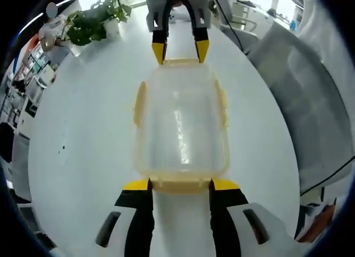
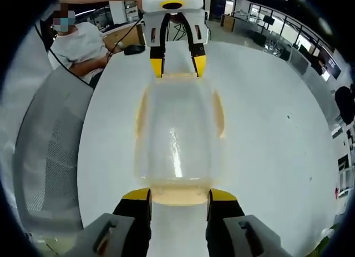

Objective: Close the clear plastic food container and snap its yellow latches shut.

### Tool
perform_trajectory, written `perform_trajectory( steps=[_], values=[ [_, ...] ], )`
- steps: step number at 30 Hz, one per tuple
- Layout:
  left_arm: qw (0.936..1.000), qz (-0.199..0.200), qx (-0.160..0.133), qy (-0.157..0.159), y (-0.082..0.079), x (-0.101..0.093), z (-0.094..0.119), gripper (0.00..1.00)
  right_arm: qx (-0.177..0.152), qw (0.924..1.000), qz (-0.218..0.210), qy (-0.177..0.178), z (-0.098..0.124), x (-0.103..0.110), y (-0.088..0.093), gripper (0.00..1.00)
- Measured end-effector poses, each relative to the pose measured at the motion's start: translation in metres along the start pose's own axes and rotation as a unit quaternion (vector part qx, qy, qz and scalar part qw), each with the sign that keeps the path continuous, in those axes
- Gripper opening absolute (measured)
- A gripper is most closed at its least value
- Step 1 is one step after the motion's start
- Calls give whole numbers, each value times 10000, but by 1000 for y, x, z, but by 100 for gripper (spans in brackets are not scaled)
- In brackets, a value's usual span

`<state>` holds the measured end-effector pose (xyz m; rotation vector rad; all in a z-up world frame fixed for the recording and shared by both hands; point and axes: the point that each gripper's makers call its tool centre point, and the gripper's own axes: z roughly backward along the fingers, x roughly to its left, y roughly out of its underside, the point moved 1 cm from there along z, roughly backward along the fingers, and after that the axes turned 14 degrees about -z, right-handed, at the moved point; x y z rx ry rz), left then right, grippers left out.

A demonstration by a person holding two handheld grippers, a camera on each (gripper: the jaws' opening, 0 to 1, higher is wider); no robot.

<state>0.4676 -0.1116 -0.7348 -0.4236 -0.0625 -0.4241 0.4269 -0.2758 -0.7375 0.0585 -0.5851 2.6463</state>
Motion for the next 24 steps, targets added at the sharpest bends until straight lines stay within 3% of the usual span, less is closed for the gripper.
perform_trajectory(
  steps=[9,11,15,18,24],
  values=[
    [10000,-47,-43,19,1,-1,0,38,61,10000,77,14,-4,2,2,37],
    [9998,126,-68,106,2,-4,2,40,63,10000,46,-17,-3,3,2,37],
    [9989,385,-246,-106,2,3,7,58,21,9999,-103,-57,-1,6,1,40],
    [9985,456,-279,-66,2,2,11,52,-6,9998,-202,-78,0,8,0,42],
    [9980,563,-292,-81,1,-2,13,53,35,9997,-237,-93,5,13,0,44]
  ],
)
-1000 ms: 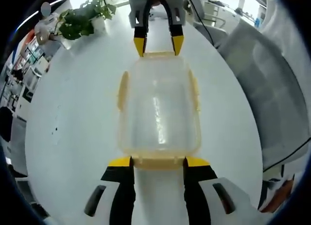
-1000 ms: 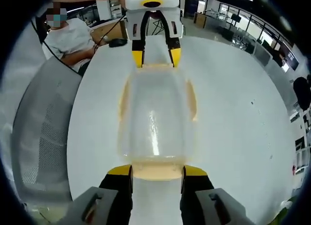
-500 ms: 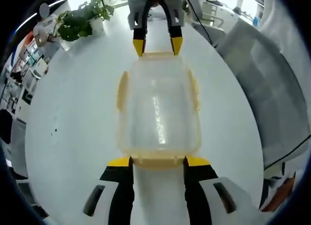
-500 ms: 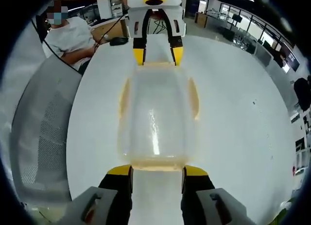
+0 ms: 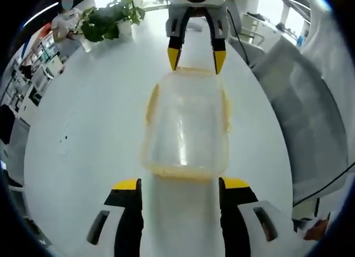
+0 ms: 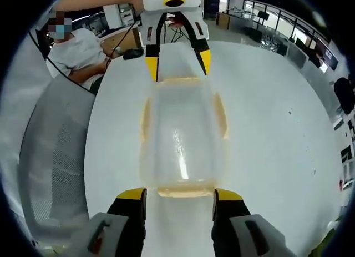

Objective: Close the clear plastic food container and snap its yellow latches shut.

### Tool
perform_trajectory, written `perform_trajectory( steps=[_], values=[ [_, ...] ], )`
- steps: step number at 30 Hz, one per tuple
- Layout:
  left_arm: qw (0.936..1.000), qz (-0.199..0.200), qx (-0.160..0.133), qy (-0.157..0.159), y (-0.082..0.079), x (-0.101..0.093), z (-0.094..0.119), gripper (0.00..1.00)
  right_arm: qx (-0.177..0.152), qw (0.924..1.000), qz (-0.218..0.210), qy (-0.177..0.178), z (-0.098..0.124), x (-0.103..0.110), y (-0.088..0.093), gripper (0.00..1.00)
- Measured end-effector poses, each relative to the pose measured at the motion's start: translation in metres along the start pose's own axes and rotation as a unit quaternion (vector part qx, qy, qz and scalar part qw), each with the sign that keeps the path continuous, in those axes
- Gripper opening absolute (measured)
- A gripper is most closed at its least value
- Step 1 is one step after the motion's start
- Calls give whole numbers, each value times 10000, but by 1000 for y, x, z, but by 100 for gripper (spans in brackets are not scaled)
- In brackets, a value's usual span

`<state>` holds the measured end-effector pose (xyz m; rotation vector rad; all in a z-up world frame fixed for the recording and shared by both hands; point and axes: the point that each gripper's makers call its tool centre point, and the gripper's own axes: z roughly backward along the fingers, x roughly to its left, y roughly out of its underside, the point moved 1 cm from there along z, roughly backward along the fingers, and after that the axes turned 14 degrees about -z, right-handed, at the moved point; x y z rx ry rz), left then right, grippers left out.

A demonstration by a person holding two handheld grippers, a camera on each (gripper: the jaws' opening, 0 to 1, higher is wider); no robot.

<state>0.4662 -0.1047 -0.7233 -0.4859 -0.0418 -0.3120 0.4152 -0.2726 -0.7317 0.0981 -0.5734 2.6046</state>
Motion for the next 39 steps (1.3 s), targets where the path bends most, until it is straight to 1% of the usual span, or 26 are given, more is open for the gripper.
perform_trajectory(
  steps=[5,7,10,13,17,18,19,21,22,23,24,25,26,27,28,29,30,31,32,33,34,35,36,37,38,39],
  values=[
    [10000,70,27,-10,1,-3,4,51,15,10000,-48,-18,8,3,2,44],
    [9998,208,-75,-28,-2,-3,7,51,44,10000,-73,-16,9,4,3,44],
    [9992,379,-91,-125,-1,0,9,51,67,9999,-144,18,11,5,4,44],
    [9978,621,-148,-188,-4,1,10,50,-58,9995,-319,35,15,5,0,44],
    [9957,873,-170,-260,-6,1,11,51,-150,9983,-499,262,17,0,-5,44],
    [9945,979,-109,-354,-5,4,11,50,-192,9978,-602,198,18,2,-7,44],
    [9933,1077,-146,-389,-6,4,11,50,-233,9971,-699,179,18,3,-9,44],
    [9882,1440,-216,-478,-7,7,10,50,-228,9944,-987,289,17,0,-11,45],
    [9868,1529,-237,-487,-8,7,10,50,-221,9919,-1190,385,17,-2,-11,44],
    [9831,1726,-264,-541,-8,8,10,51,-263,9890,-1343,558,17,-8,-11,44],
    [9820,1790,-266,-550,-9,8,10,51,-414,9850,-1576,566,17,-10,-16,44],
    [9779,1968,-394,-591,-12,10,9,51,-489,9816,-1780,491,16,-8,-18,45],
    [9740,2147,-323,-647,-9,11,9,51,-495,9753,-2069,600,17,-11,-17,45],
    [9718,2240,-311,-670,-8,12,9,51,-484,9754,-2053,642,17,-12,-16,45],
    [9712,2249,-344,-700,-8,13,9,52,-411,9741,-2085,778,15,-14,-12,45],
    [9662,2440,-310,-775,-6,14,9,51,-327,9709,-2221,835,15,-14,-9,45],
    [9626,2572,-383,-763,-7,13,9,52,-400,9727,-2154,763,13,-13,-11,46],
    [9589,2695,-451,-768,-8,13,8,51,-543,9659,-2429,716,12,-11,-15,47],
    [9541,2870,-408,-753,-6,11,7,51,-577,9613,-2596,716,13,-11,-15,47],
    [9532,2897,-421,-754,-5,11,6,50,-605,9629,-2534,700,14,-11,-16,48],
    [9490,3026,-424,-775,-4,10,6,49,-643,9587,-2676,711,13,-10,-16,49],
    [9416,3255,-421,-751,-2,8,5,48,-621,9523,-2896,738,13,-10,-14,48],
    [9374,3374,-448,-737,-2,7,5,46,-628,9539,-2848,711,12,-9,-15,47],
    [9332,3485,-427,-767,0,7,5,46,-661,9518,-2907,716,12,-9,-15,48],
    [9322,3509,-420,-783,1,7,5,46,-653,9487,-3006,733,10,-9,-13,48],
    [9316,3518,-385,-825,3,7,4,45,-634,9493,-2995,710,10,-7,-13,48]
  ],
)
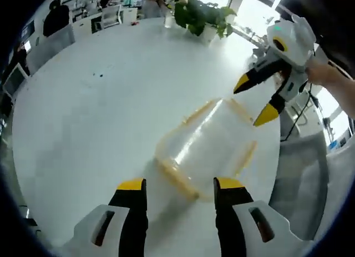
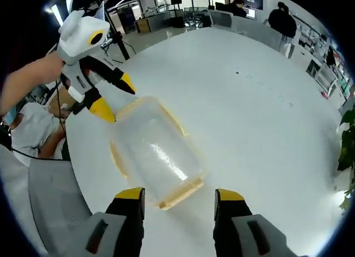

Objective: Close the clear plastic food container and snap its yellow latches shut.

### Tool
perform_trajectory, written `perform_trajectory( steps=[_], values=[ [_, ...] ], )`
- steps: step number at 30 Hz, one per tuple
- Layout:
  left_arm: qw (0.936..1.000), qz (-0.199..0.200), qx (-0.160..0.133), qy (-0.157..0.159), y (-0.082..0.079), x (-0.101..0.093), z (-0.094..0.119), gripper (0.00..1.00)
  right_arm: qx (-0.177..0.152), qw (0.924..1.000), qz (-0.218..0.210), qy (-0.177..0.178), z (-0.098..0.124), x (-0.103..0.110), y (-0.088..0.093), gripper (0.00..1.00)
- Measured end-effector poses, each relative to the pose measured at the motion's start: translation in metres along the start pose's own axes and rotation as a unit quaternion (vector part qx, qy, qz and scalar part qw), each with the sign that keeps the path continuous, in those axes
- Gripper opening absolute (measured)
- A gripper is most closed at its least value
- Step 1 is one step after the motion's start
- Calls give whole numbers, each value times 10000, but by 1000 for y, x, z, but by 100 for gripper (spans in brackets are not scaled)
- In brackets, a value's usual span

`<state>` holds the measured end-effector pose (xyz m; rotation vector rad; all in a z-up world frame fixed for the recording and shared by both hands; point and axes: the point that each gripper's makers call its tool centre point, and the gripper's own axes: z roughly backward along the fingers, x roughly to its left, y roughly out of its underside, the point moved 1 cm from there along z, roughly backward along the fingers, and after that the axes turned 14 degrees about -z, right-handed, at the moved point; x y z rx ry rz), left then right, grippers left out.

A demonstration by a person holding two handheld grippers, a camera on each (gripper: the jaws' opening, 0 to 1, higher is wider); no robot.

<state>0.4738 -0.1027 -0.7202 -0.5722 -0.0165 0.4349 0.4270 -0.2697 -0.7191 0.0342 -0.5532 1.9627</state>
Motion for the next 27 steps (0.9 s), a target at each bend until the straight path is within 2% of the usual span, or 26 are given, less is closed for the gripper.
perform_trajectory(
  steps=[4,7,10,13,19,22,27],
  values=[
    [9997,242,60,-33,4,-2,-2,45,-70,9998,-195,78,-1,-2,1,54],
    [9989,461,19,-102,5,-2,-3,44,-240,9978,-624,3,-1,-1,-2,52],
    [9974,723,-42,-57,6,-5,-4,44,-207,9967,-781,13,-1,-2,1,50],
    [9966,816,-69,-46,6,-6,-5,43,-247,9947,-995,29,-1,-3,1,48],
    [9938,1098,-124,-100,6,-6,-6,41,-395,9843,-1718,-73,-3,-1,2,45],
    [9930,1173,-106,-81,7,-8,-6,39,-385,9821,-1838,-128,-5,2,5,45],
    [9913,1299,-174,-87,5,-10,-7,36,-469,9744,-2193,-185,-10,5,8,43]
  ],
)
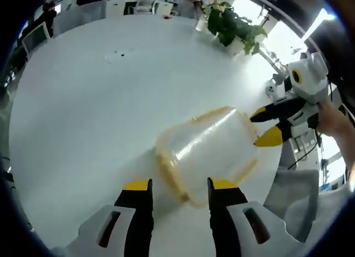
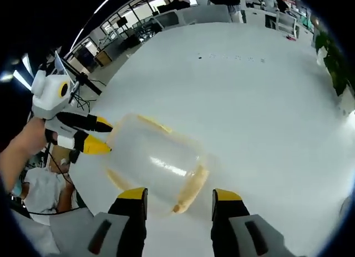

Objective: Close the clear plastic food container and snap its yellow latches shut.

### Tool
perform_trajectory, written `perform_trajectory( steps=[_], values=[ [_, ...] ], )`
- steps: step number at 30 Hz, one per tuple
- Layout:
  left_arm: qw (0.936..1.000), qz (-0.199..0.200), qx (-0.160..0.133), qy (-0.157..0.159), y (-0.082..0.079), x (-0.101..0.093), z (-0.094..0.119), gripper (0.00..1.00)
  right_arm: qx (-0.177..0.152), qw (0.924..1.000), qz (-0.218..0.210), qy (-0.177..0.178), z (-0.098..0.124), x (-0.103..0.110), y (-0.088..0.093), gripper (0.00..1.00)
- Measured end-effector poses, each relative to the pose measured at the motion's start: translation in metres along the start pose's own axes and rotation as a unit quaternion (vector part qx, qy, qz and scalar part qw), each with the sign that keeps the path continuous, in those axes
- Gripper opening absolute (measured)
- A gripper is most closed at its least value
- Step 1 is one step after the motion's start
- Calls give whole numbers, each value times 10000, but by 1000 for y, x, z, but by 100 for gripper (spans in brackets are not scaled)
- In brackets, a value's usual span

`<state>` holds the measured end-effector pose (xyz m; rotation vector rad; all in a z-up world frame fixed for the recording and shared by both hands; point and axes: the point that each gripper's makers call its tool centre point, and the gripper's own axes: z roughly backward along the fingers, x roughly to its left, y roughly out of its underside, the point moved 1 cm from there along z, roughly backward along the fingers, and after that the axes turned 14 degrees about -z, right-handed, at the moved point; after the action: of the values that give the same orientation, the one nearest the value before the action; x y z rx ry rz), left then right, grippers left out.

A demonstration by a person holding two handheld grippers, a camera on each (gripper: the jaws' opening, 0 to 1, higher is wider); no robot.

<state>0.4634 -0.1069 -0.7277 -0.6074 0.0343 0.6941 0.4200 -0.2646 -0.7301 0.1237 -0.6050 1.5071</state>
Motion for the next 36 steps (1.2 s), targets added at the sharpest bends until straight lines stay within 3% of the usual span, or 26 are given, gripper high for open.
perform_trajectory(
  steps=[10,26,28,29,31,36],
  values=[
    [9999,11,-84,75,-3,-5,-2,28,-200,9996,-135,-136,-6,4,0,38],
    [9998,-185,-101,43,-3,-8,-3,24,-333,9982,-334,-364,-11,7,-1,36],
    [9996,-16,-250,165,-5,-11,-3,23,-437,9966,-514,-482,-14,9,-1,33],
    [9991,288,-276,-106,-3,-6,-1,22,-409,9949,-778,-489,-14,8,4,33],
    [9995,-89,-284,-40,-4,-12,0,22,-460,9976,-361,-369,-13,3,8,33],
    [9998,58,-160,44,-5,-10,-2,22,-381,9969,-533,-443,-15,6,4,33]
  ],
)
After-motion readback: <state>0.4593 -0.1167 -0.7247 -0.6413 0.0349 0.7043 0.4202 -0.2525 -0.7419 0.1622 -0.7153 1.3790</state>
